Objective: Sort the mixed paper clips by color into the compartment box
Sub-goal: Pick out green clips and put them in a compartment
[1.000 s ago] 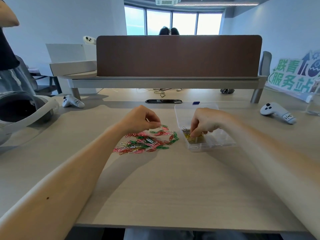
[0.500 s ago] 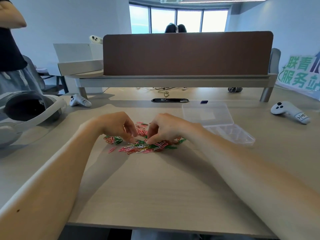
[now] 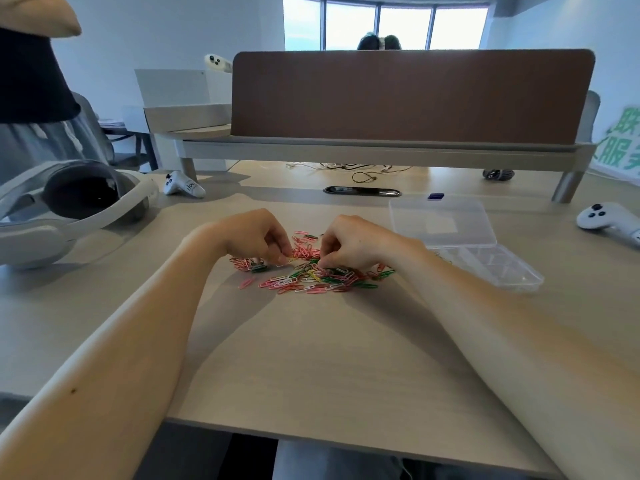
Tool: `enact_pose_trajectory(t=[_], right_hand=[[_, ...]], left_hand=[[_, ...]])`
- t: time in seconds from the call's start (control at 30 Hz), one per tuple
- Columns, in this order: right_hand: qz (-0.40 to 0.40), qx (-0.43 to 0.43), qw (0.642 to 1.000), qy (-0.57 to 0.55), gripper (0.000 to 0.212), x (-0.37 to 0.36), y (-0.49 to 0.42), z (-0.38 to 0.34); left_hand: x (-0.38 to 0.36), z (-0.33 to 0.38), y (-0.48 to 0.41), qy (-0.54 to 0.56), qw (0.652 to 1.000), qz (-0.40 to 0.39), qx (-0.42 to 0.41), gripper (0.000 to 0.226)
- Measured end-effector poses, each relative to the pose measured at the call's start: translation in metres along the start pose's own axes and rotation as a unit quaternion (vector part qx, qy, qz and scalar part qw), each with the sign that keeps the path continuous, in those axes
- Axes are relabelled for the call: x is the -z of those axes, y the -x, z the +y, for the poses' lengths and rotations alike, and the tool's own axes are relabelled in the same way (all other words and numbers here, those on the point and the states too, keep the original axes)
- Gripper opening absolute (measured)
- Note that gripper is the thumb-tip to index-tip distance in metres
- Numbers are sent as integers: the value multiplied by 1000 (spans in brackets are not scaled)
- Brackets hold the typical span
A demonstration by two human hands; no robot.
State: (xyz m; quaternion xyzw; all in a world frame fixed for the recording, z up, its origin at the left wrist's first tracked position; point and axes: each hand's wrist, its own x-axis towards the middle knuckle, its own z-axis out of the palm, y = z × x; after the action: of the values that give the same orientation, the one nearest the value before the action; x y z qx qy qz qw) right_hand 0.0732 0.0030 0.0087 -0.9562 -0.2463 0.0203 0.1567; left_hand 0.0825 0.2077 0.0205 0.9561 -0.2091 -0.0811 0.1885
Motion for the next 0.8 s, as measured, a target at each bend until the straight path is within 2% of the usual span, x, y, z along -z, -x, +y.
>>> enact_pose_trajectory(t=[0.1, 0.37, 0.53, 0.7, 0.8], right_hand=[[21, -8, 1000, -8, 15, 2, 2, 2], [33, 4, 999, -15, 15, 1, 5, -3], [1, 10, 1000, 6, 17, -5, 6, -14], [-4, 11, 1000, 8, 4, -6, 7, -14], [5, 10, 1000, 2, 9, -6, 7, -14]], left_hand=[[-2, 2, 1, -5, 1000, -4, 1, 20], [-2, 1, 0, 3, 1000, -8, 11, 7], [1, -1, 2, 27, 1000, 8, 9, 3], [3, 2, 7, 33, 999, -14, -4, 17], [2, 4, 8, 1, 1000, -9, -16, 22]])
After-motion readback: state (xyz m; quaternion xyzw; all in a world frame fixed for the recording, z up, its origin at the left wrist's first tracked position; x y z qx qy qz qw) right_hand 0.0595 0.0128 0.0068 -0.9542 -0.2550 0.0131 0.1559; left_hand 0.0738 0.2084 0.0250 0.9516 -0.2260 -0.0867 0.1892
